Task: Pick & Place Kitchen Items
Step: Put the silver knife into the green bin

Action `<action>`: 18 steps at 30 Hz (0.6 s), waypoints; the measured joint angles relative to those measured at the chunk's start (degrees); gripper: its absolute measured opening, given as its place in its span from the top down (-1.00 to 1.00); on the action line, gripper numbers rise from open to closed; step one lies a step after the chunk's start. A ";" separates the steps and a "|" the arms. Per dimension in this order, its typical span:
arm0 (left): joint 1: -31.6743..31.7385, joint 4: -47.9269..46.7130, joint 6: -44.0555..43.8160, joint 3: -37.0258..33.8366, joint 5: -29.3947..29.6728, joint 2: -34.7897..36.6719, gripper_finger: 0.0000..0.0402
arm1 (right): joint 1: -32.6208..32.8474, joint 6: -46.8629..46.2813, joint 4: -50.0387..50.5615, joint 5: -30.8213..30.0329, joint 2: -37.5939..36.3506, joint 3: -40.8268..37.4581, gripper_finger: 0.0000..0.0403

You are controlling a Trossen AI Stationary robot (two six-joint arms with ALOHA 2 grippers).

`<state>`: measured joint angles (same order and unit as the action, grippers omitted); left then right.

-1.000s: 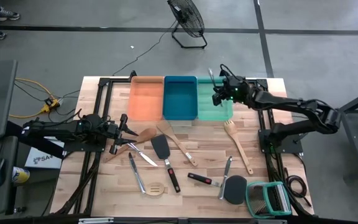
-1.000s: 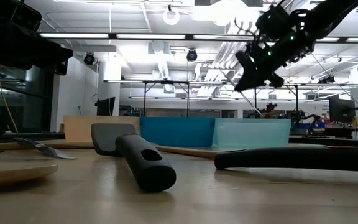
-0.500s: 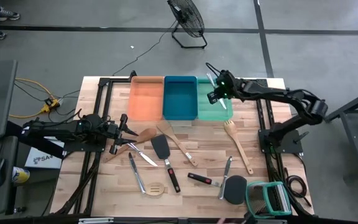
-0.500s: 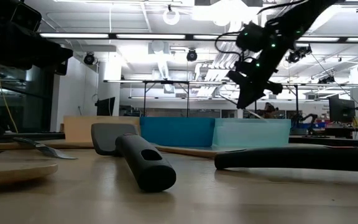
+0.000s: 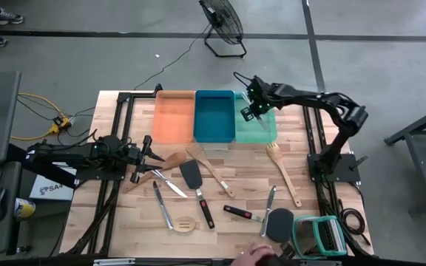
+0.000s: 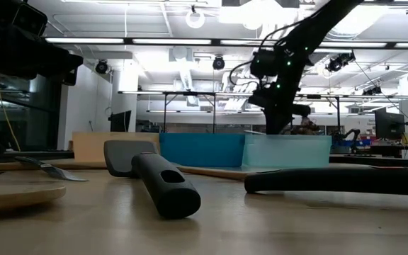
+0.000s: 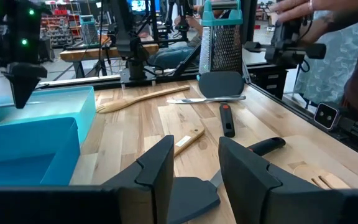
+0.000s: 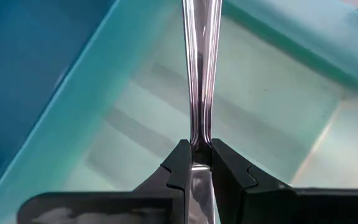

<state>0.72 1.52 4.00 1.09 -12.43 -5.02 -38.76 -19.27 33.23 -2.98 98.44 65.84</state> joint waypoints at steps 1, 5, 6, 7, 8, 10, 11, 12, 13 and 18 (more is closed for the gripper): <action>-0.01 0.00 -0.01 -0.01 0.00 0.00 0.38 | -0.16 0.15 0.04 0.54 0.56 0.14 0.84; 0.00 0.00 -0.01 0.00 0.00 0.00 0.38 | -0.70 0.89 -0.08 1.07 2.21 0.22 0.84; 0.00 0.00 0.00 0.00 0.00 0.00 0.38 | -0.70 1.11 -0.10 1.31 2.69 0.22 0.84; 0.01 0.00 -0.01 0.00 0.00 0.00 0.38 | -0.72 1.12 -0.09 1.46 3.16 0.22 0.84; -0.01 0.00 0.00 -0.01 0.00 0.00 0.38 | -0.72 1.14 -0.08 1.44 3.64 0.22 0.84; 0.00 0.00 -0.01 0.00 0.00 0.00 0.38 | -0.70 1.14 -0.09 1.63 4.56 0.22 0.84; 0.00 0.00 -0.01 0.00 0.00 0.00 0.38 | -0.70 1.14 -0.09 1.73 4.93 0.22 0.84; 0.01 0.00 -0.01 0.00 0.00 0.00 0.38 | -0.70 1.14 -0.11 1.77 5.24 0.22 0.84; -0.01 0.00 -0.01 0.00 0.00 0.00 0.38 | -0.70 1.14 -0.21 1.76 5.61 0.22 0.84; 0.01 0.00 -0.01 0.00 0.00 0.00 0.38 | -0.75 1.11 -1.05 1.80 7.05 0.22 0.84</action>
<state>0.73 1.52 4.00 1.09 -12.43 -5.02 -39.52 -18.15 32.18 -1.18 105.49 66.06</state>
